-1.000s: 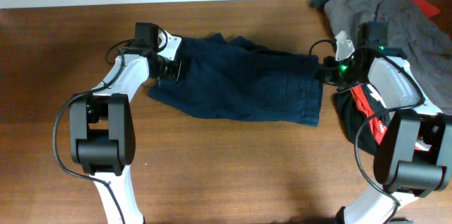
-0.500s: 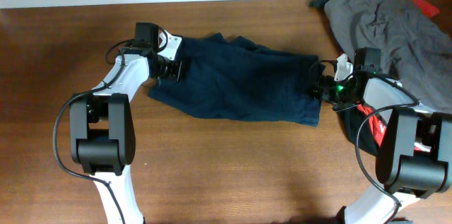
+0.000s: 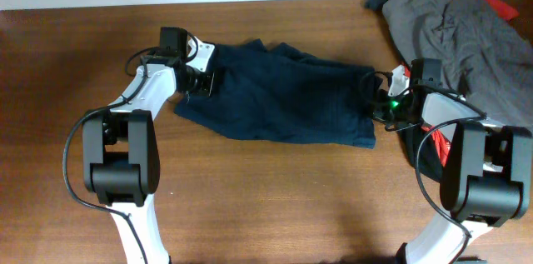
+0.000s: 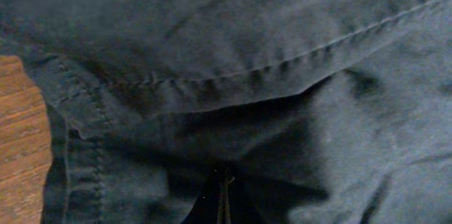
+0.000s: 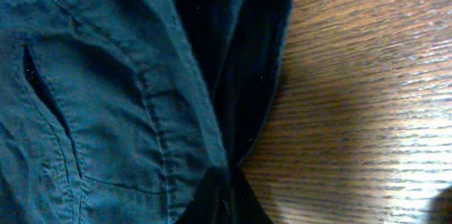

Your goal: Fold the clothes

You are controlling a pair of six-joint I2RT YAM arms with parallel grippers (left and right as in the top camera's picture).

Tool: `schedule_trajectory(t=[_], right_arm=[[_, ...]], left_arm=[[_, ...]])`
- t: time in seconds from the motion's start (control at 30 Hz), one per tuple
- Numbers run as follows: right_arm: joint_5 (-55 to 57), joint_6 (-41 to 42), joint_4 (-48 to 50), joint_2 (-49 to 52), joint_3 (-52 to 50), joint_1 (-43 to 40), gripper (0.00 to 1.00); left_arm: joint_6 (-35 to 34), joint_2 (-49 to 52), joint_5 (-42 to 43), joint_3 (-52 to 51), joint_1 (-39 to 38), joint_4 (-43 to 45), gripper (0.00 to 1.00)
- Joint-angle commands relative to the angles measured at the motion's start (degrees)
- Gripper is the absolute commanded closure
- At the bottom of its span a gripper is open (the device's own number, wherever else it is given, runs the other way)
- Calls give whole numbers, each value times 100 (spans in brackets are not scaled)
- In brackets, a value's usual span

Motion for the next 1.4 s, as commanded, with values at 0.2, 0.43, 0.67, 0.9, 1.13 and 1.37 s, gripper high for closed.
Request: schedule_trajectory(t=[0.2, 0.43, 0.67, 0.9, 1.13, 1.37], right_arm=[[-929, -240, -380, -807, -170, -1202, 96], [-1097, -684, -1093, -1414, 63, -1016, 96], [-1093, -249, -1126, -1416, 758, 511, 96], [-1051, 240, -883, -1416, 1720, 1526, 96], [-1073, 251, -920, -1416, 2470, 1996, 96], [-1060, -144, -1589, -1445, 2544, 1967, 96]], left_arm=[[101, 94, 131, 11, -35, -162, 100], [28, 94, 127, 11, -175, -330, 99], [31, 94, 101, 11, -542, -79, 99], [31, 94, -199, 11, -682, -35, 100], [28, 94, -195, 11, -697, 22, 100], [-280, 94, -175, 11, -1154, 125, 99]])
